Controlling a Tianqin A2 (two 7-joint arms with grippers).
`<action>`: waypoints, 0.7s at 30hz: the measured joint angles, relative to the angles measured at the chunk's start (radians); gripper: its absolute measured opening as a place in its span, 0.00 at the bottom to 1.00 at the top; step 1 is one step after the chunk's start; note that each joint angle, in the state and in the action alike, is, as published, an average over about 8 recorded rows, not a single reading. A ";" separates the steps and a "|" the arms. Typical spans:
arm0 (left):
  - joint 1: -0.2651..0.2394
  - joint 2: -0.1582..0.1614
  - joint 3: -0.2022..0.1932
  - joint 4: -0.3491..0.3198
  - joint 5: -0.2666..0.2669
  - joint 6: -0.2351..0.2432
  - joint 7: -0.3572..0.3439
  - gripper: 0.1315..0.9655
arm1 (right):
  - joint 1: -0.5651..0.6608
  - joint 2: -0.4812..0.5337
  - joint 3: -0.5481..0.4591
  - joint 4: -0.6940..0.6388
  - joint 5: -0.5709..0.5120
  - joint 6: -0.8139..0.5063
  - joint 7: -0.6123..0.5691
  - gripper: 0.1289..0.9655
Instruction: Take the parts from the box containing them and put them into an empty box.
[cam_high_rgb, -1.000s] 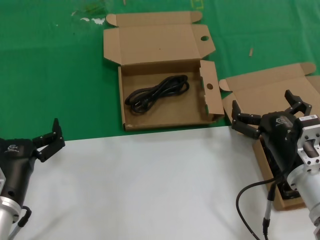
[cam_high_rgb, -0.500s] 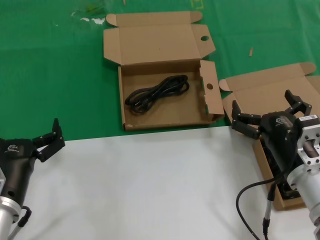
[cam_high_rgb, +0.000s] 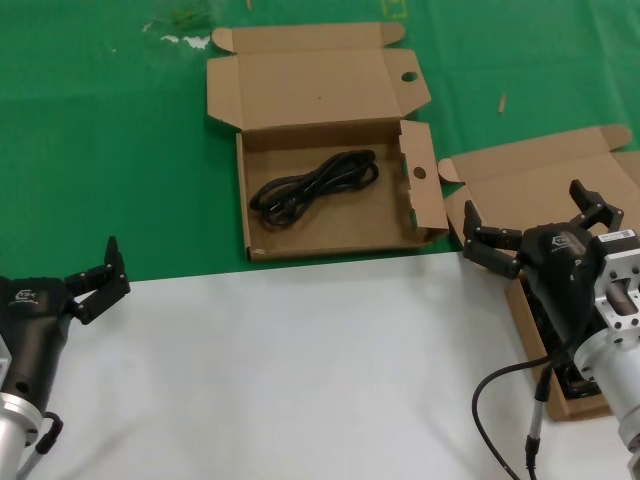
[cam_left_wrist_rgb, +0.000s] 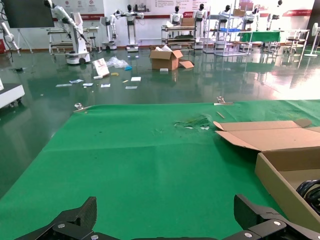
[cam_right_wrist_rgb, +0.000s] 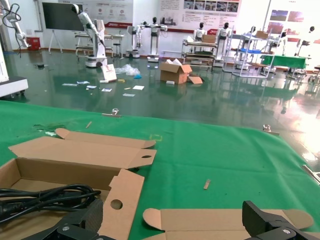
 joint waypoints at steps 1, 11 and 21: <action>0.000 0.000 0.000 0.000 0.000 0.000 0.000 1.00 | 0.000 0.000 0.000 0.000 0.000 0.000 0.000 1.00; 0.000 0.000 0.000 0.000 0.000 0.000 0.000 1.00 | 0.000 0.000 0.000 0.000 0.000 0.000 0.000 1.00; 0.000 0.000 0.000 0.000 0.000 0.000 0.000 1.00 | 0.000 0.000 0.000 0.000 0.000 0.000 0.000 1.00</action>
